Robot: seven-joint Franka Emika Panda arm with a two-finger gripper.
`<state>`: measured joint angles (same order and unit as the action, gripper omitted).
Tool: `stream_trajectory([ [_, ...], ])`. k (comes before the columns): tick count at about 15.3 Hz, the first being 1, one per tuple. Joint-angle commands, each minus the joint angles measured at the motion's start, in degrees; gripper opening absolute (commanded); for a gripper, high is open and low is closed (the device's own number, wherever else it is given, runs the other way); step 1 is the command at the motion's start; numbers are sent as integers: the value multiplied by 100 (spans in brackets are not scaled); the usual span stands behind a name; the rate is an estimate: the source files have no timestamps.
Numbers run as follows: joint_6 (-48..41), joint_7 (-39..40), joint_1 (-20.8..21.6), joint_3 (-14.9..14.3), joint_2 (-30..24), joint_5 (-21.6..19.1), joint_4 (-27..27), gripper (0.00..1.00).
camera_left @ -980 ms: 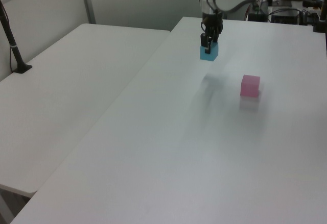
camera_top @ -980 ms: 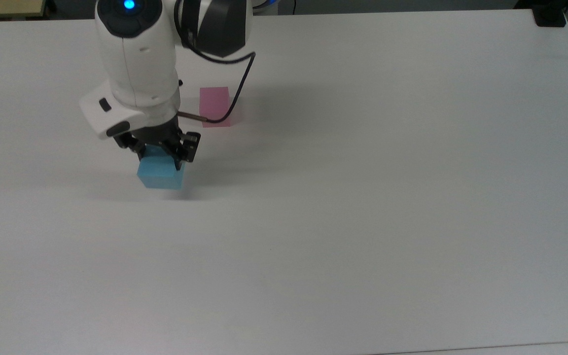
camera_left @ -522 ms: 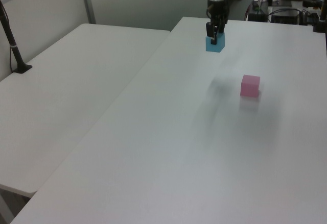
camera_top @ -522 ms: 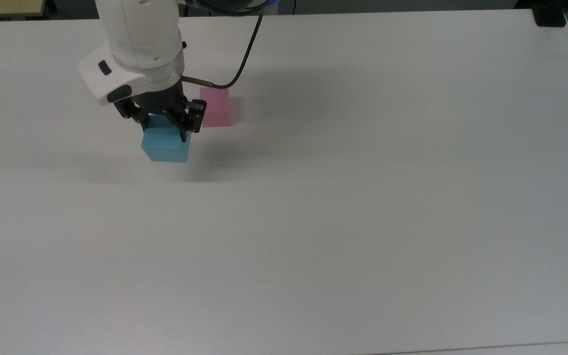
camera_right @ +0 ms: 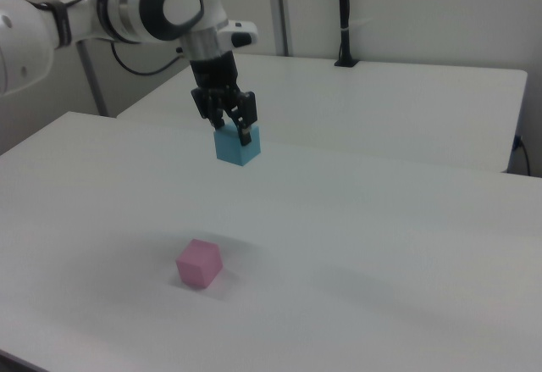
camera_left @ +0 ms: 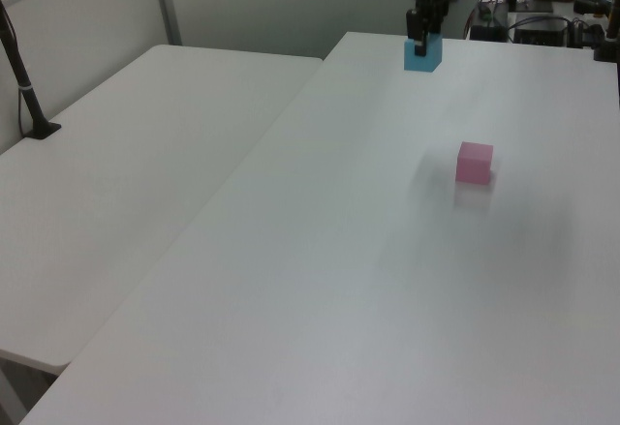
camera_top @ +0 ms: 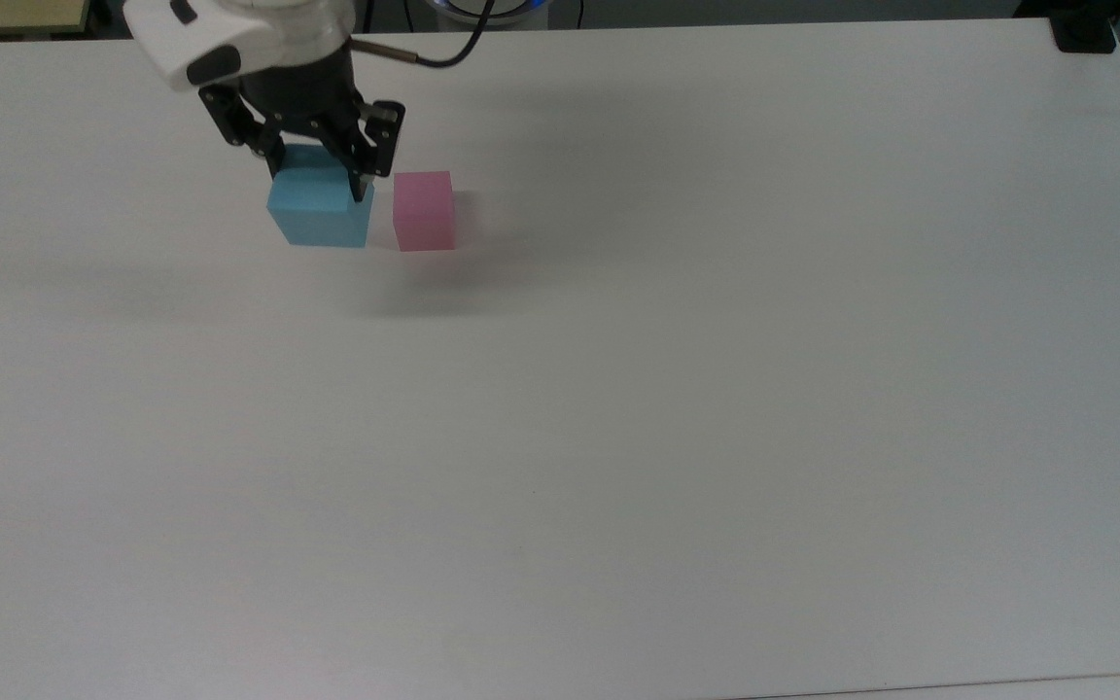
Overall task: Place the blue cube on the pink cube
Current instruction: 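Carry the light-blue cube over to the pink cube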
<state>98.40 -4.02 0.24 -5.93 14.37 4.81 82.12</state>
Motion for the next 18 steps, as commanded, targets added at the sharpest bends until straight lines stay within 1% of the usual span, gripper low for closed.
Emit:
stream_trajectory([
  [1, -76, -126, 90, -31, -583, -103, 488, 53],
  [5, -5, -64, 90, -31, -1128, -226, 1051, 53],
  [10, 12, -29, 90, -5, -1454, -235, 1587, 53],
  [14, 442, -20, 82, 170, -1761, -209, 2359, 53],
  [17, 670, -3, 64, 329, -1779, -191, 2738, 53],
  [18, 767, -3, 64, 338, -1788, -191, 2818, 53],
])
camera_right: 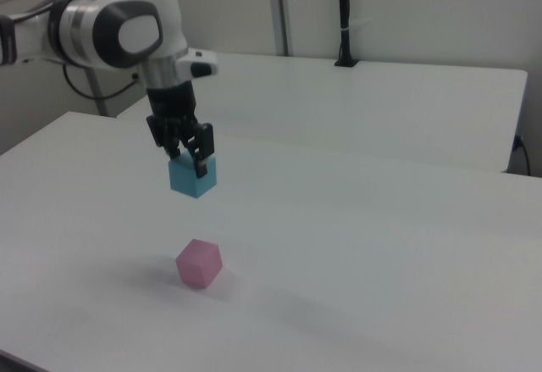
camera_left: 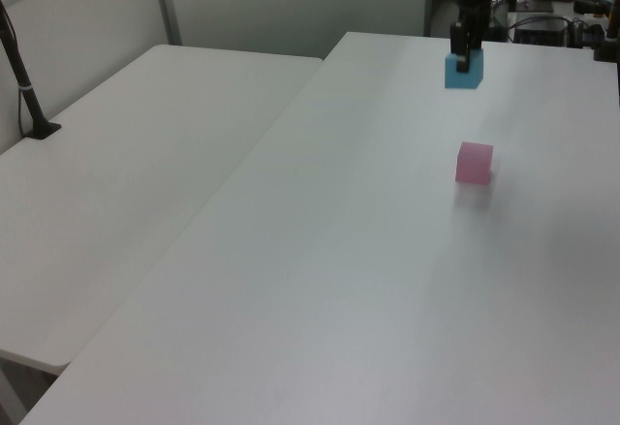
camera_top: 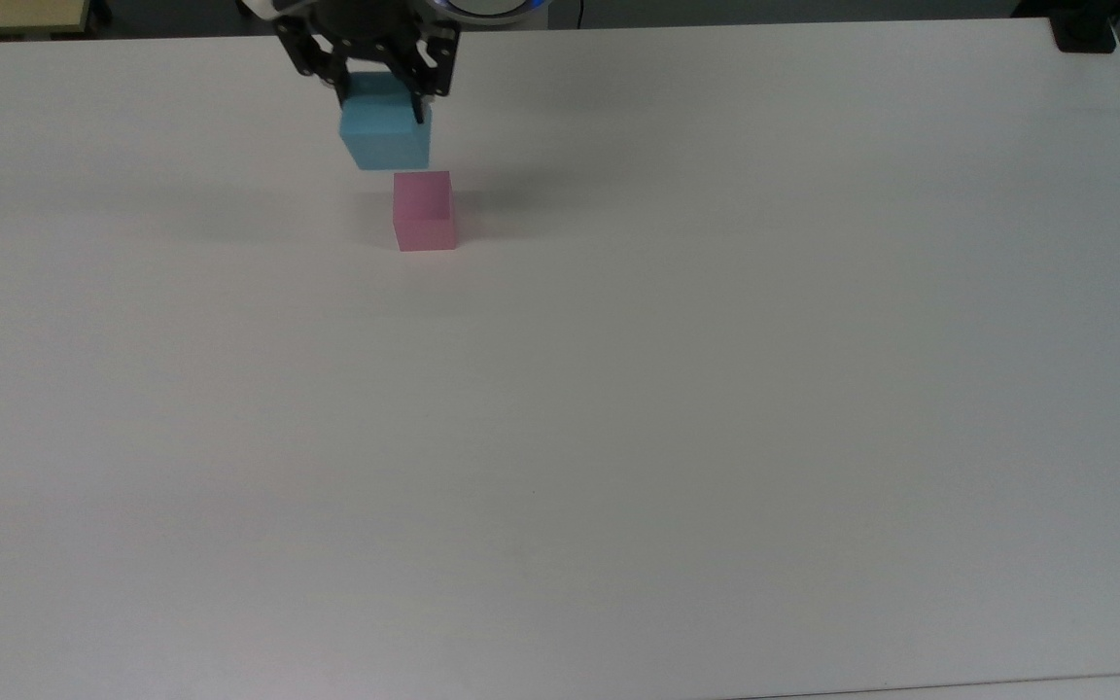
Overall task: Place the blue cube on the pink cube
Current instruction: 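Lower the light-blue cube onto the pink cube's top face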
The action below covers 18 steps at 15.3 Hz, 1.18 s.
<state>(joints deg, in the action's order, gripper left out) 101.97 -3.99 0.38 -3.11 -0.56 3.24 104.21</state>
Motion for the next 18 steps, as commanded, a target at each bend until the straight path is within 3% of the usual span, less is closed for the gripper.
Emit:
stream_trajectory([
  [1, 455, 30, 49, 56, -295, 9, 697, 53],
  [12, 1729, 127, 49, 117, -532, 194, 2094, 53],
  [18, 1827, 118, -73, 109, -506, 344, 2130, 53],
])
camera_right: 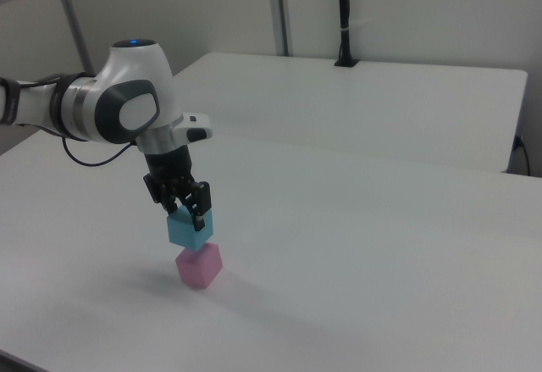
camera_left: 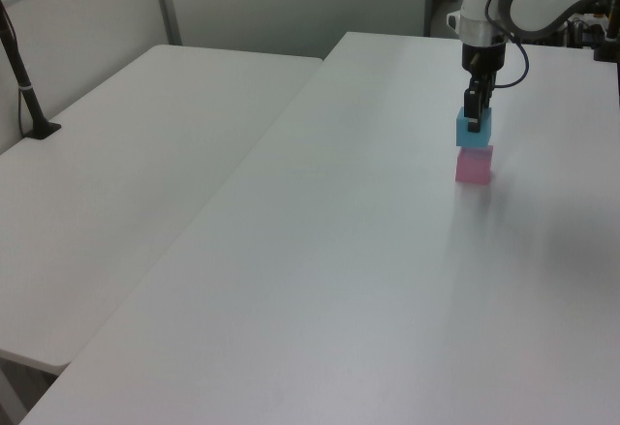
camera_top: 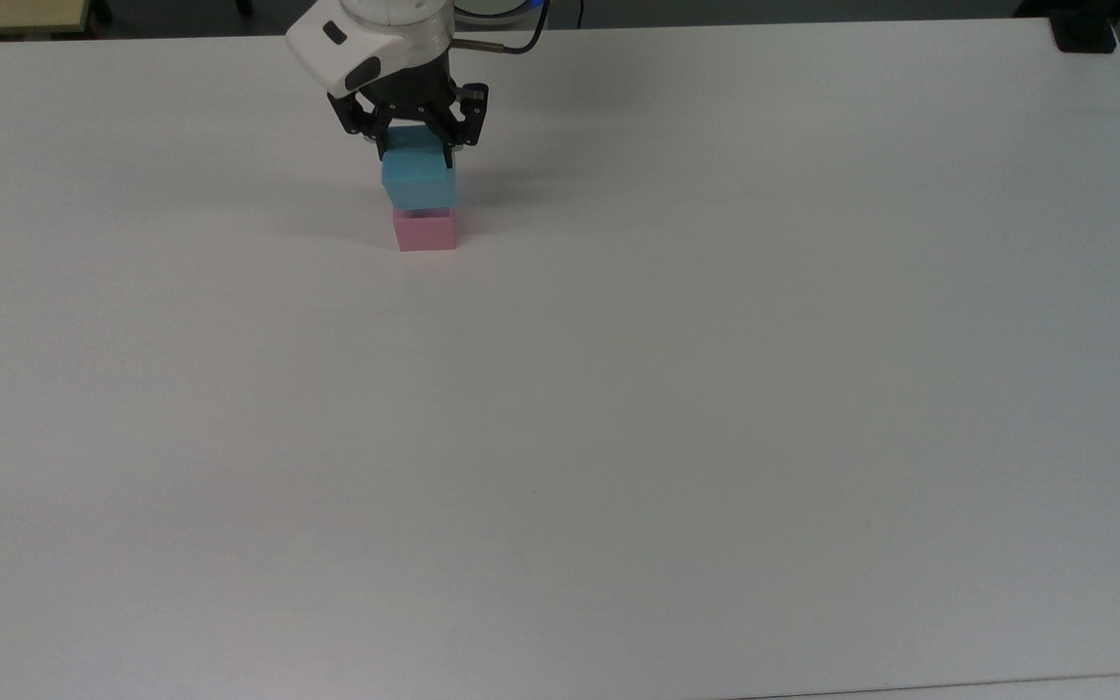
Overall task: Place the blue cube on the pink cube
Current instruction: 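Lower the light-blue cube onto the pink cube's top face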
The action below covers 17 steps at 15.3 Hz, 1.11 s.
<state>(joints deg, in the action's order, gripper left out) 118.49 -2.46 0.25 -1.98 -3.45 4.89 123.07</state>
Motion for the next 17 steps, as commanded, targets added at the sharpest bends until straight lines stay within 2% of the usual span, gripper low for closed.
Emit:
stream_trajectory([
  [1, 175, -35, -60, -4, -200, 214, 253, 53],
  [15, 218, -53, 10, -4, 20, 407, 279, 54],
  [16, 218, -53, 10, 4, 55, 425, 262, 60],
  [17, 210, -53, 10, 4, 73, 425, 253, 85],
])
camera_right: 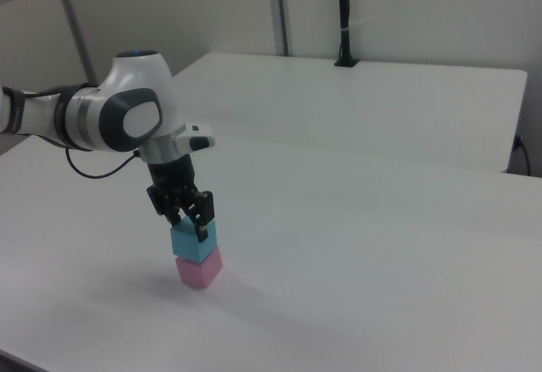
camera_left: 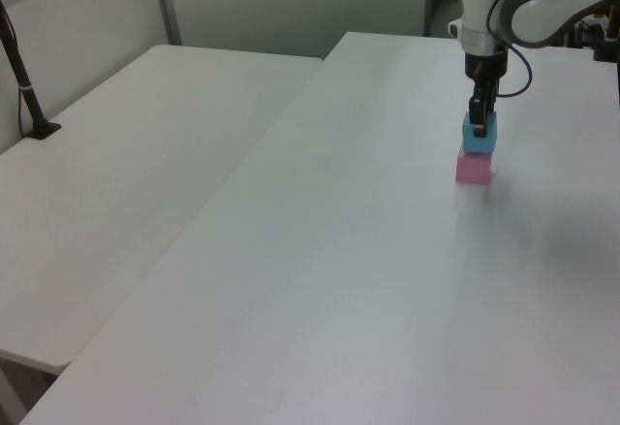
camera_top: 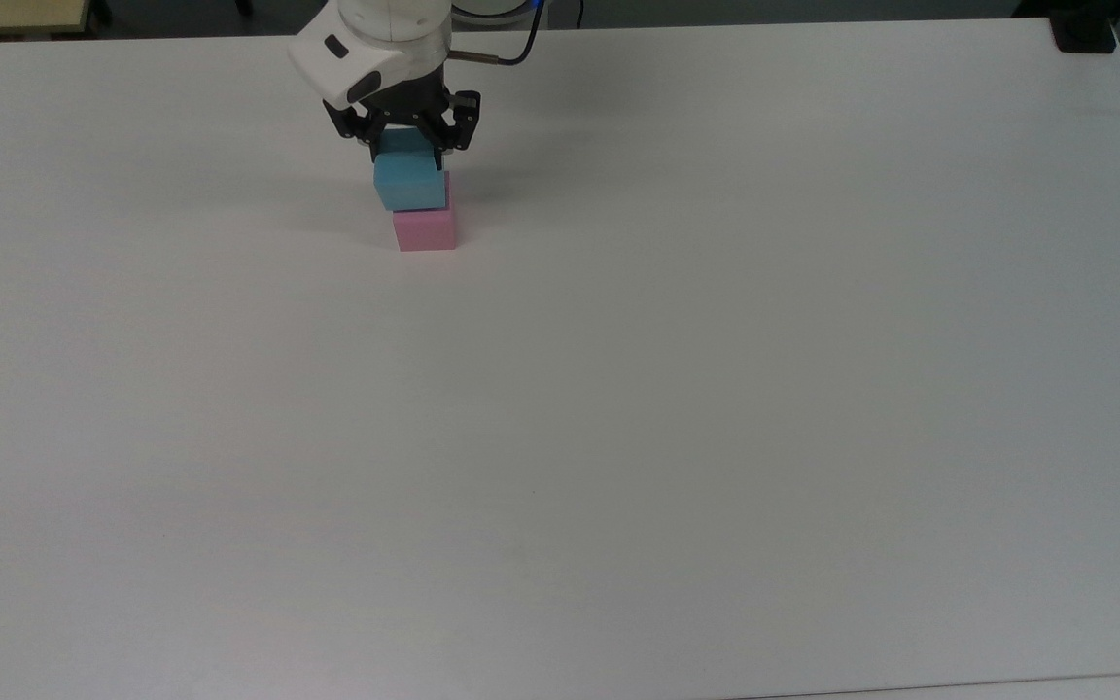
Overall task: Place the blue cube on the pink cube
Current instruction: 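Lower the light-blue cube onto the pink cube's top face, then open the gripper and raise it away from the stacked cubes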
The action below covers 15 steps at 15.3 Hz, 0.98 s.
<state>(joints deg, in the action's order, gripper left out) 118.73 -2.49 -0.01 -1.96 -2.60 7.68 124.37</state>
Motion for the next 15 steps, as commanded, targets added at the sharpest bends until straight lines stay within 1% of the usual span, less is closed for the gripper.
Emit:
stream_trajectory([
  [1, 186, -59, 36, 2, -13, 146, 114, 100],
  [8, 177, -59, 36, 2, -4, 146, 79, 100],
  [10, 81, -85, -7, 2, -21, 146, -79, 100],
  [12, -278, -225, -43, -6, -39, 120, -446, 100],
  [13, -558, -295, -43, -6, 4, 76, -753, 100],
  [15, -1103, -680, -69, -24, 127, 49, -1421, 100],
])
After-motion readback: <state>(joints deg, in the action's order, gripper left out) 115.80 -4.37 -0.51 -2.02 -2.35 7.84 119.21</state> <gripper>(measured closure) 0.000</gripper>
